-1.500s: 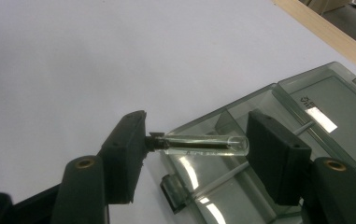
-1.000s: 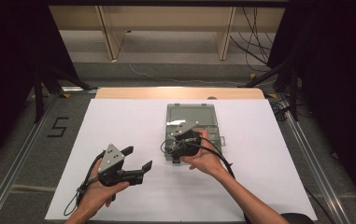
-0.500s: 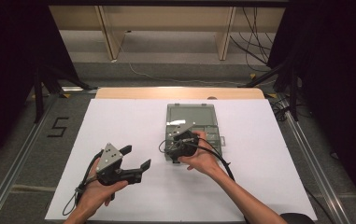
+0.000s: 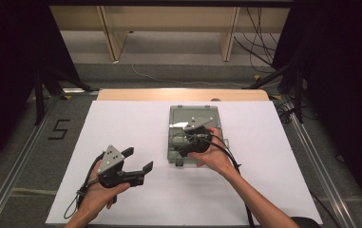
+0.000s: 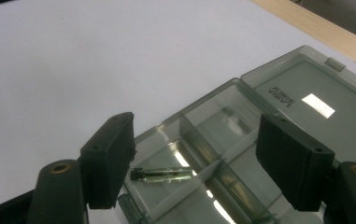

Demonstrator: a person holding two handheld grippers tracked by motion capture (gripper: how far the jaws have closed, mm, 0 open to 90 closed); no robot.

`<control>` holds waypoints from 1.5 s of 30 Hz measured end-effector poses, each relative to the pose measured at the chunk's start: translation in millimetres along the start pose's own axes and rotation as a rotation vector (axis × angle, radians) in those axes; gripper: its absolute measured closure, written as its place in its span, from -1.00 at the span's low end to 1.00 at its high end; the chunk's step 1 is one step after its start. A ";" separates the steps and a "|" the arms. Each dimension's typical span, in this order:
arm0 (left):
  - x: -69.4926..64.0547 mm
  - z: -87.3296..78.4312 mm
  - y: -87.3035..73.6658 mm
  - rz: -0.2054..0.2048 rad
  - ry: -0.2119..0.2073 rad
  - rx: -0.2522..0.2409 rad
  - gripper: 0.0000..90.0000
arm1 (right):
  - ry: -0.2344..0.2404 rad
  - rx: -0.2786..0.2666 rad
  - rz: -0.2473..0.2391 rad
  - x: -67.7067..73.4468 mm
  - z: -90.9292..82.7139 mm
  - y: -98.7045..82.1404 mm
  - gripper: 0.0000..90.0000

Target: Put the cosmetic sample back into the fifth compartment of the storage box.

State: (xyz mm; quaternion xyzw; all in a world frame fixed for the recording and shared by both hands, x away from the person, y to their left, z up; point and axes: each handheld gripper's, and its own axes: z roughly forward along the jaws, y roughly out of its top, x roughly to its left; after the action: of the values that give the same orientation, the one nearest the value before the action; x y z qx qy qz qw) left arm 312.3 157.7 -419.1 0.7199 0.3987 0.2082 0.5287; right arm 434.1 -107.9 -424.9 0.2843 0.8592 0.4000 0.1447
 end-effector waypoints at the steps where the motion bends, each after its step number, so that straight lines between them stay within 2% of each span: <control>1: 0.6 0.4 0.1 0.002 -0.003 0.001 -0.65 | 0.000 -0.019 0.014 -2.1 -2.1 -0.4 -0.39; 7: 2.4 1.4 0.5 0.008 -0.001 0.008 -0.65 | 0.006 -0.040 0.050 -17.5 -21.0 -4.0 -0.45; 13: 3.5 4.7 0.5 -0.020 -0.009 0.012 -0.65 | 0.010 -0.064 0.086 -30.6 -33.0 -9.8 -0.47; 17: 3.2 6.9 1.1 -0.003 -0.009 0.019 -0.65 | 0.001 -0.069 0.101 -38.1 -38.8 -12.7 -0.47; 26: 4.2 16.4 1.7 -0.010 -0.018 0.030 -0.65 | -0.027 -0.089 0.154 -56.5 -48.3 -19.2 -0.48; 27: 4.6 17.1 1.9 -0.003 -0.015 0.039 -0.64 | -0.029 -0.085 0.140 -59.8 -49.1 -19.9 -0.48; 31: 5.3 20.1 2.8 -0.006 -0.013 0.042 -0.64 | -0.049 -0.089 0.162 -66.9 -52.7 -22.4 -0.48; 33: 5.6 22.3 3.0 -0.004 -0.019 0.045 -0.64 | -0.039 -0.083 0.182 -70.7 -55.1 -23.3 -0.48; 38: 6.7 31.3 2.6 -0.012 -0.021 0.067 -0.61 | -0.058 -0.088 0.186 -80.0 -59.5 -26.3 -0.51; 40: 7.6 35.3 3.5 -0.005 -0.023 0.068 -0.60 | -0.054 -0.083 0.213 -82.8 -62.1 -27.6 -0.51; 42: 8.1 39.0 3.3 -0.009 -0.027 0.078 -0.59 | -0.056 -0.099 0.213 -87.6 -62.8 -29.7 -0.51; 44: 8.9 42.6 2.7 -0.007 -0.032 0.097 -0.57 | -0.058 -0.089 0.239 -91.3 -64.4 -31.4 -0.51; 45: 9.0 44.2 2.4 -0.008 -0.034 0.106 -0.57 | -0.061 -0.095 0.236 -94.0 -64.6 -32.8 -0.51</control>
State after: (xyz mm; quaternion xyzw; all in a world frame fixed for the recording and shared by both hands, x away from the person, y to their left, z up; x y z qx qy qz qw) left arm 350.4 138.2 -433.6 0.7486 0.4029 0.1723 0.4975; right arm 466.0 -220.9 -407.0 0.3883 0.7951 0.4455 0.1360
